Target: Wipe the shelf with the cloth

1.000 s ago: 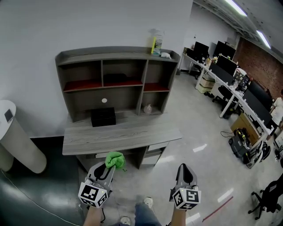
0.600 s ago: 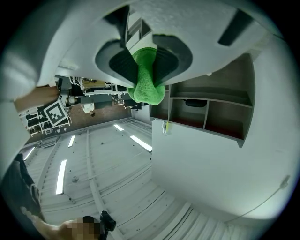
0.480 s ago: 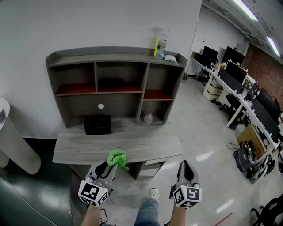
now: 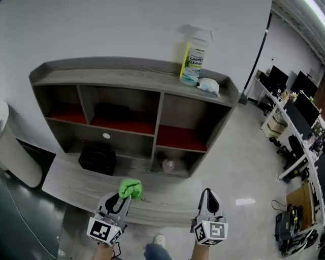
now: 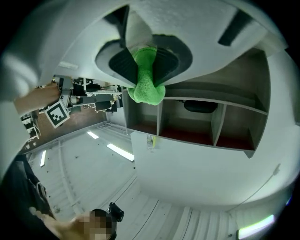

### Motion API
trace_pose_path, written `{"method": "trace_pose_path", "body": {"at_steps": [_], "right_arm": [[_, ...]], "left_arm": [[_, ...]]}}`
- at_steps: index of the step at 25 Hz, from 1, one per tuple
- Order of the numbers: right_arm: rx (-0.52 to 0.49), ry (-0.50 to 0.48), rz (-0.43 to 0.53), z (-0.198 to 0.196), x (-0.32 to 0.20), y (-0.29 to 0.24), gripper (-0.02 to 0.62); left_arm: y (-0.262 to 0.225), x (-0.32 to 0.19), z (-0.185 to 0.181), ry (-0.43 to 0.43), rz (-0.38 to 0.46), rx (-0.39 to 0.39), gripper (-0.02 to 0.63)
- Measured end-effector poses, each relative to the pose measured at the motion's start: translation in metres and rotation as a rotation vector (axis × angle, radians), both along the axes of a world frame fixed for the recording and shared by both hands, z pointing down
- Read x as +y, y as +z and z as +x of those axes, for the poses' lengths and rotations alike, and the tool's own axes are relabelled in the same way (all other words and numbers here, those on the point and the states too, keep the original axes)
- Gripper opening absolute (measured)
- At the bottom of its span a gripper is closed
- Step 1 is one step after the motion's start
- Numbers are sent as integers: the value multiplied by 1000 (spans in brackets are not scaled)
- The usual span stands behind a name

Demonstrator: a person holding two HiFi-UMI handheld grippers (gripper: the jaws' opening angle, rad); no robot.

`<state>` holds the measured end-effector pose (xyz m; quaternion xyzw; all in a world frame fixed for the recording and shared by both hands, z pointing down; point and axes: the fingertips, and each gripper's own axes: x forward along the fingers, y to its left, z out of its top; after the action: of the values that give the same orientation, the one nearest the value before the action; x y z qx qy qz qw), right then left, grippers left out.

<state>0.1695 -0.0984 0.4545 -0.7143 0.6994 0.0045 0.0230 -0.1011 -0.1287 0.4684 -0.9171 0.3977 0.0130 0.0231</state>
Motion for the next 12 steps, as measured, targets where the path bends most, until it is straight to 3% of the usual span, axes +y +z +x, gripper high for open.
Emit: {"method": "trace_pose_path", "body": {"at_steps": [5,12], "right_arm": [[-1,-125,-19,37,-74,0,9],[2,-242,-36,42,-126,-6,9]], "left_arm": [[-9,-37,60,-36,32,-19,87],[-41,-84,121,-77,47,-20,87]]}}
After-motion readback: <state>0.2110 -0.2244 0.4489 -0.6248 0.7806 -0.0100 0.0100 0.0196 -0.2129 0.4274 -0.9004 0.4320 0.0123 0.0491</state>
